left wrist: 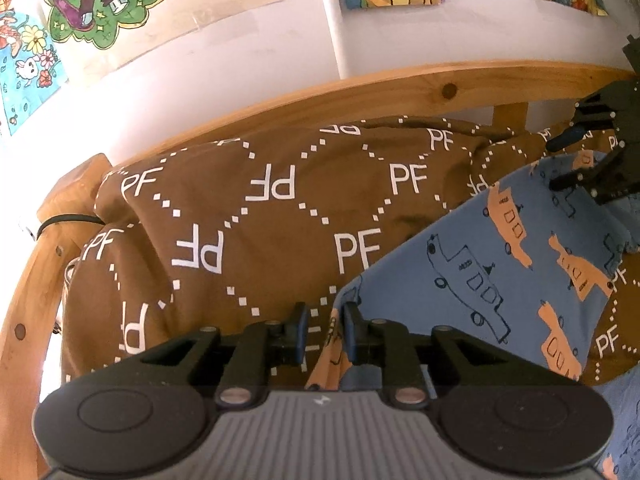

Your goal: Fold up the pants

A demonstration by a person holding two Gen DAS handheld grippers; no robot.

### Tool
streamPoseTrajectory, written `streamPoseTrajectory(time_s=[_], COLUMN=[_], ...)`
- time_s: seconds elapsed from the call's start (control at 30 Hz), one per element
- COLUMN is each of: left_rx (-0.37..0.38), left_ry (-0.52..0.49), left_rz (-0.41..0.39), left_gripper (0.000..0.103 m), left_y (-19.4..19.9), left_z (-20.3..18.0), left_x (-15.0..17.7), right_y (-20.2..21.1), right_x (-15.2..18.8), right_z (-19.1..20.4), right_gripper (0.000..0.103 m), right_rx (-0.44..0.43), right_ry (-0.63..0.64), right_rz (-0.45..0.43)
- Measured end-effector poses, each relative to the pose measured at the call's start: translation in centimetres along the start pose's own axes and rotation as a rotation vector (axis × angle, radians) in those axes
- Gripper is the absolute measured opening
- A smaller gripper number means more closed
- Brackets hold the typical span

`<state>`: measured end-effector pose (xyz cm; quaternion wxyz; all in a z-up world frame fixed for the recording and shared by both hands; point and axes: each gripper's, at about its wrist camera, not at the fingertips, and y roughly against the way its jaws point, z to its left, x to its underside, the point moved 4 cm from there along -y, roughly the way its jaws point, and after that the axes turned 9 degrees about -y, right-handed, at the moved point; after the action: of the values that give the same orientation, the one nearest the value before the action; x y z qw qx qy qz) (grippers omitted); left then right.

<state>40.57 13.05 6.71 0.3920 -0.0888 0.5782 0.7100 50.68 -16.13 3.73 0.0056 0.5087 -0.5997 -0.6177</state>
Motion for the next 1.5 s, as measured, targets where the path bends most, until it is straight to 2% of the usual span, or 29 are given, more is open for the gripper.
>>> streamPoseTrajectory(time_s=[0.1,0.17,0.23,0.33,0.5,0.7,0.87,1.0,1.2,1.33,1.5], left_rx=[-0.011,-0.007,-0.008,-0.018,-0.020,0.020,0.041,0.070,0.111,0.140,0.170], left_ry=[-0.030,-0.033,-0.044,-0.070,-0.087,-0.132,-0.218,-0.259,-0.364,-0.451,-0.510], left_rz=[0.009,0.013,0.009,0.000,-0.036,-0.127,-0.195,-0.198,-0.208,-0.179,-0.128], left_gripper=[0.010,0.004,0.002,0.001,0.001,0.001,0.001,0.001,0.001,0.001,0.001], left_y=[0.1,0.2,0.3,0.7,2.0,4.9,7.6,9.2,11.2,11.6,12.0], left_z=[-0.3,-0.4,-0.6,-0.9,-1.2,-2.1,-3.7,-5.5,-8.5,-10.7,-12.8], left_x=[0.3,0.3,0.2,0.2,0.8,2.2,3.9,5.8,9.0,11.1,14.1], right_y=[0.3,0.3,1.1,1.9,4.3,7.9,11.7,14.9,17.8,19.2,20.6], right_x=[0.0,0.0,0.3,0.8,1.8,4.1,6.8,9.2,12.9,15.4,18.6], right_z=[-0.6,-0.6,-0.3,0.2,0.2,1.3,4.0,6.9,11.4,14.3,18.6], right_gripper=[0.028,0.010,0.003,0.000,0.000,0.000,0.000,0.000,0.000,0.000,0.000], right_rx=[-0.002,-0.005,-0.007,0.006,0.032,0.087,0.135,0.149,0.146,0.140,0.142], right_ry=[-0.046,-0.051,-0.024,-0.006,-0.023,-0.006,0.002,-0.007,0.046,0.060,0.115], right_rz=[-0.017,-0.016,-0.023,-0.047,-0.127,-0.236,-0.308,-0.349,-0.307,-0.246,-0.162])
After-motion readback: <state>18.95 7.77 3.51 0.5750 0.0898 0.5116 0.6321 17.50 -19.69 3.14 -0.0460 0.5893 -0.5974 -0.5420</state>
